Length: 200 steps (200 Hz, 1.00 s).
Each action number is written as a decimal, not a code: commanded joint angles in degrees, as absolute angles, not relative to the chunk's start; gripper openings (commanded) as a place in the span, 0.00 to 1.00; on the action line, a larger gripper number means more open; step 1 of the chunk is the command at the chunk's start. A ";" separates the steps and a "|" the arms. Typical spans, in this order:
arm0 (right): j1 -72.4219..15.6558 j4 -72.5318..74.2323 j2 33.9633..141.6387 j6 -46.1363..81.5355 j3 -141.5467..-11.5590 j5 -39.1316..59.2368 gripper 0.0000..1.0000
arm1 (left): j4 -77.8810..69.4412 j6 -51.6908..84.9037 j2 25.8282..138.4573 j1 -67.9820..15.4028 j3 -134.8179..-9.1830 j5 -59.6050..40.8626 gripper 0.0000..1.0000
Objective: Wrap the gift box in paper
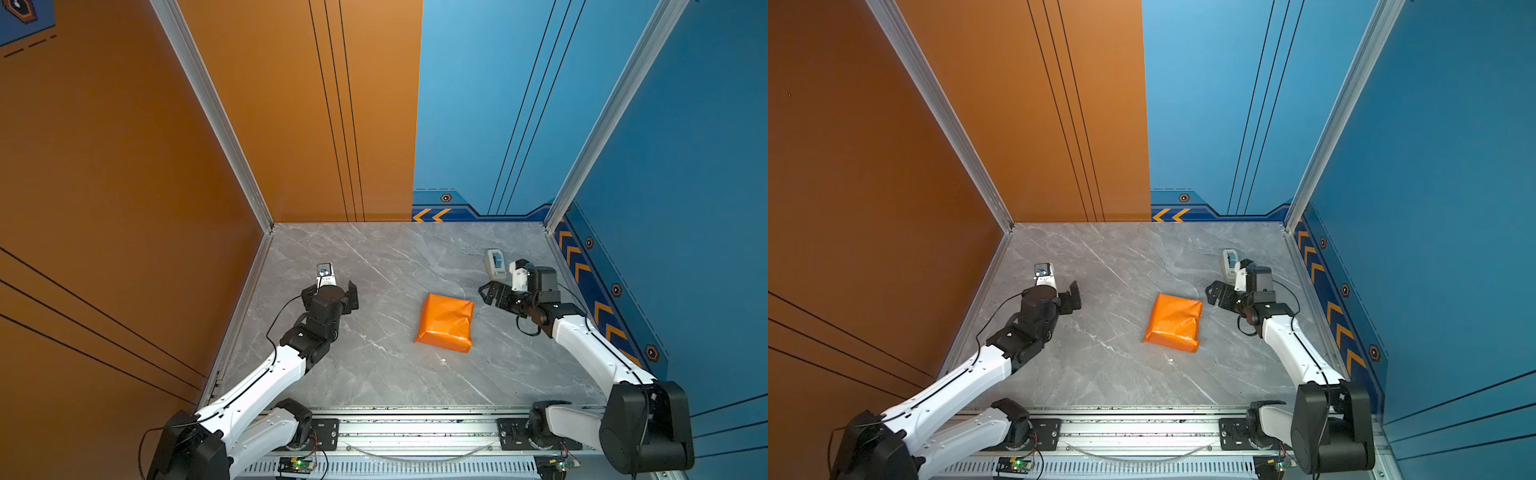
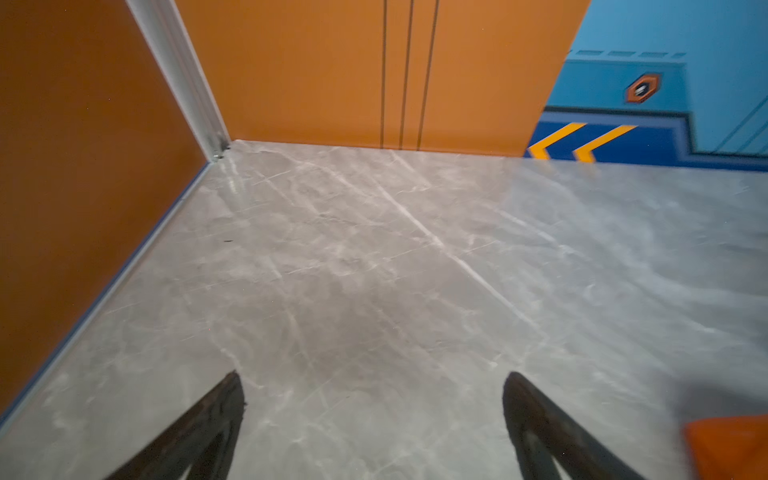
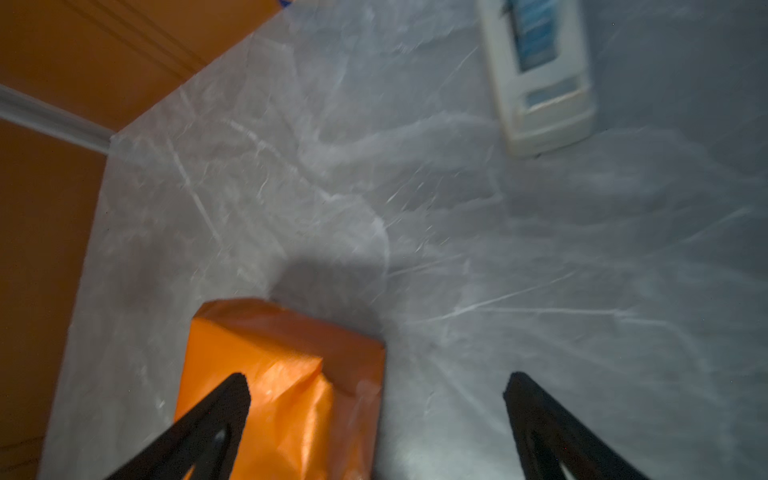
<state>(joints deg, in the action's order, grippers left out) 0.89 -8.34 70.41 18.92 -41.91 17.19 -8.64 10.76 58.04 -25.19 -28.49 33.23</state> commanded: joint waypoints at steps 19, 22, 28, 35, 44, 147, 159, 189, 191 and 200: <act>5.71 9.40 73.49 7.15 -35.97 6.41 1.00 | -24.21 0.78 63.02 -14.50 -23.39 28.79 0.98; 5.98 10.57 73.79 6.95 -35.50 6.02 1.00 | -25.71 0.42 63.75 -13.75 -23.00 28.02 0.98; 6.46 12.99 74.56 6.51 -34.37 5.68 1.00 | -28.64 0.04 65.90 -12.38 -22.36 26.51 0.98; 6.97 15.40 75.55 6.23 -33.43 5.23 1.00 | -31.55 0.10 68.34 -10.68 -21.86 24.25 0.98; 7.20 18.53 76.83 5.46 -32.23 5.00 1.00 | -34.57 0.11 71.87 -8.90 -21.35 21.59 0.98; -4.55 54.47 83.09 -0.22 -16.81 -7.72 1.00 | -52.52 2.38 88.23 -2.62 -20.65 17.82 0.98; -1.91 61.08 89.16 1.52 -17.28 -2.95 1.00 | -55.49 1.16 89.67 -3.36 -20.56 18.50 0.98; -0.23 52.67 88.56 2.98 -20.95 -1.80 1.00 | -54.76 0.72 89.53 -3.87 -20.74 18.93 0.98; -0.30 50.87 88.10 2.99 -21.39 -2.03 1.00 | -54.76 0.73 89.49 -3.89 -20.72 18.90 0.98; -0.44 48.33 87.54 2.72 -22.25 -2.28 1.00 | -54.76 0.73 89.51 -3.94 -20.74 19.03 0.98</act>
<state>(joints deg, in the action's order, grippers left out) -0.82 49.84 88.40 1.30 -19.79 -1.85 -53.43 1.26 89.38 -3.53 -20.16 17.96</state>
